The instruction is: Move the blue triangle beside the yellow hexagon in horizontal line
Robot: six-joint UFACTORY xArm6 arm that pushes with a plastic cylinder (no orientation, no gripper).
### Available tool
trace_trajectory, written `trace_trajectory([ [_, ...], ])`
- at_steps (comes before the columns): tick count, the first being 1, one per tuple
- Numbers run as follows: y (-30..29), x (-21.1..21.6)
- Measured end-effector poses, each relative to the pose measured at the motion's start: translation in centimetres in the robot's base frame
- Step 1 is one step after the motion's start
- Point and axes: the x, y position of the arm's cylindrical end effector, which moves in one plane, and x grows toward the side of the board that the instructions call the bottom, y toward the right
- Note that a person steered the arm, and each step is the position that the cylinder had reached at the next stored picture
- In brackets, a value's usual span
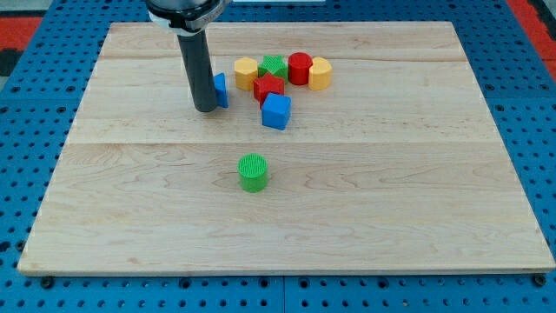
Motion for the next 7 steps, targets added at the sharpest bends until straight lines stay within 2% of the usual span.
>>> trace_trajectory([
  [1,0.0,1.4],
  [4,1.3,0.4],
  [7,1.6,-3.7],
])
